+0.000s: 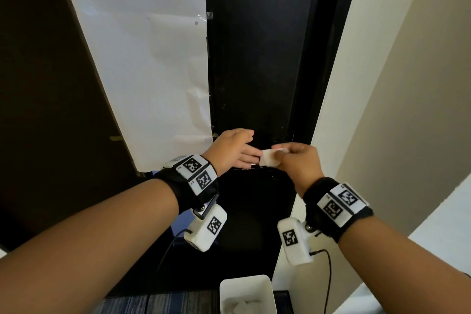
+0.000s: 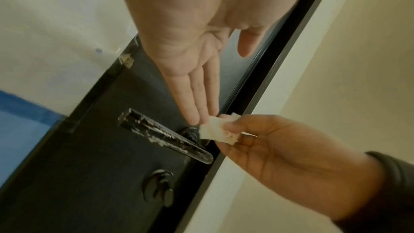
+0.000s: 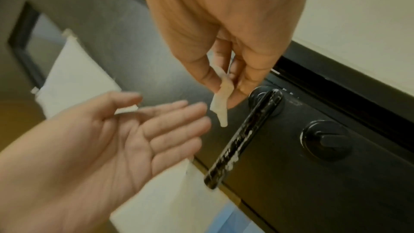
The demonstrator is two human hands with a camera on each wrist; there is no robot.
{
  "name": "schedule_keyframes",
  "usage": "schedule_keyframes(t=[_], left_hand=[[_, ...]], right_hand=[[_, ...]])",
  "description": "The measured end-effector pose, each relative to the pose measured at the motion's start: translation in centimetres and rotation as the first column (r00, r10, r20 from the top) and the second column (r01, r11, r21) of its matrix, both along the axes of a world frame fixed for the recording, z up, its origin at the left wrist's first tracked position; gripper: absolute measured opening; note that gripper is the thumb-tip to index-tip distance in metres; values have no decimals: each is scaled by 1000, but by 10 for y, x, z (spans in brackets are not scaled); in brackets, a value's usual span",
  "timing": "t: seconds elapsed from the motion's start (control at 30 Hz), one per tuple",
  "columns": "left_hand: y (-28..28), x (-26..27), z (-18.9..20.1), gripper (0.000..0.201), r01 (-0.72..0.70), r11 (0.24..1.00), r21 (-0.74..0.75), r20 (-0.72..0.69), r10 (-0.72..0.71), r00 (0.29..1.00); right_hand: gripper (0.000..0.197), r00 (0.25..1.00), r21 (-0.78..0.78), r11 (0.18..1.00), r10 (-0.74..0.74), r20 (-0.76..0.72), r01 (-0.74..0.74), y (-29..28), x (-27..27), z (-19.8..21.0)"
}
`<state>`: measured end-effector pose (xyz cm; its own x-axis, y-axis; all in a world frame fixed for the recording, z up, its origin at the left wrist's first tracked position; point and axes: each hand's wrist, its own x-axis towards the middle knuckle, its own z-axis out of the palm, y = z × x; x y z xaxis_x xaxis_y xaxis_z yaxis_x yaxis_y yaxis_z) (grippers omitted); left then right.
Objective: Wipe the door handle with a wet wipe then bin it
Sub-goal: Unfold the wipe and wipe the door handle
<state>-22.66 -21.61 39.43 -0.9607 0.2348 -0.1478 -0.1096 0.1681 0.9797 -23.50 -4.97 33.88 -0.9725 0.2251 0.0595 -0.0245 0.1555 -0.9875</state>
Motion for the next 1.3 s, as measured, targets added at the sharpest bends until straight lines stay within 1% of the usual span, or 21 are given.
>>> schedule_keyframes(t=[0.03,0.07,0.1,0.13,0.17,0.2,0.23,0.27,0.3,0.37,0.43,0.5,0.6,0.63,0.67,0.8,0.9,0.97,1.07,1.13,1.3], left_hand=[[-3,-3,-3,42,-24,992,-125,-141,6,990],[-7,-7,-6,45,-66,959,-274,-298,-20,954],[-13,-9,-8,46,-121,903,-413,-430,-76,900],[-18,-11,-8,48,-178,832,-525,-523,-151,839],[-24,-13,-8,50,-223,763,-607,-579,-231,782],[-29,-16,-8,53,-257,700,-667,-604,-306,736],[-33,-17,-7,55,-288,633,-719,-607,-369,704],[-37,-20,-8,58,-313,566,-763,-593,-418,688],[-40,-22,-9,60,-328,501,-801,-566,-453,689],[-44,-24,-13,65,-329,396,-857,-498,-480,722],[-48,-27,-17,69,-322,327,-888,-452,-496,741],[-51,-31,-22,70,-323,282,-903,-427,-516,742],[-53,-34,-24,71,-317,260,-912,-409,-525,747],[-53,-35,-24,70,-314,262,-912,-408,-526,746],[-53,-36,-24,70,-311,267,-912,-409,-525,747],[-53,-37,-25,69,-305,295,-906,-419,-511,751],[-52,-38,-26,68,-305,293,-906,-418,-511,751],[-52,-37,-25,67,-307,291,-906,-418,-513,749],[-51,-37,-25,66,-307,295,-905,-421,-509,750],[-50,-36,-25,66,-304,292,-907,-416,-506,756],[-50,-37,-23,64,-299,287,-910,-408,-500,764]], right_hand=[[18,998,-50,997,-65,10,65,7,-6,1],[20,992,-38,992,-125,-6,124,14,-11,4],[21,985,29,985,-168,-46,169,20,-15,7],[22,978,126,972,-185,-98,197,25,-18,11],[23,972,221,953,-176,-157,208,28,-19,13],[23,967,303,931,-144,-209,204,30,-20,14],[23,964,365,912,-96,-249,186,30,-21,13],[22,957,419,893,-41,-287,164,30,-21,11],[22,945,482,864,24,-326,145,30,-22,7],[24,907,621,775,172,-386,118,29,-26,-2],[28,879,735,673,302,-368,77,28,-31,-8],[31,861,834,551,410,-301,29,25,-36,-9],[30,812,938,345,555,-181,-27,21,-40,-6],[29,799,953,301,581,-156,-33,20,-39,-5],[27,799,960,277,586,-138,-37,20,-38,-5],[26,838,961,270,537,-95,-64,17,-26,-11],[24,830,945,328,529,-177,-8,10,-14,-24],[28,823,930,365,520,-229,28,5,-11,-31],[31,806,918,393,524,-274,57,-5,-12,-38],[30,790,917,393,539,-294,73,-14,-10,-41],[33,768,928,370,579,-273,51,-32,-3,-44]])
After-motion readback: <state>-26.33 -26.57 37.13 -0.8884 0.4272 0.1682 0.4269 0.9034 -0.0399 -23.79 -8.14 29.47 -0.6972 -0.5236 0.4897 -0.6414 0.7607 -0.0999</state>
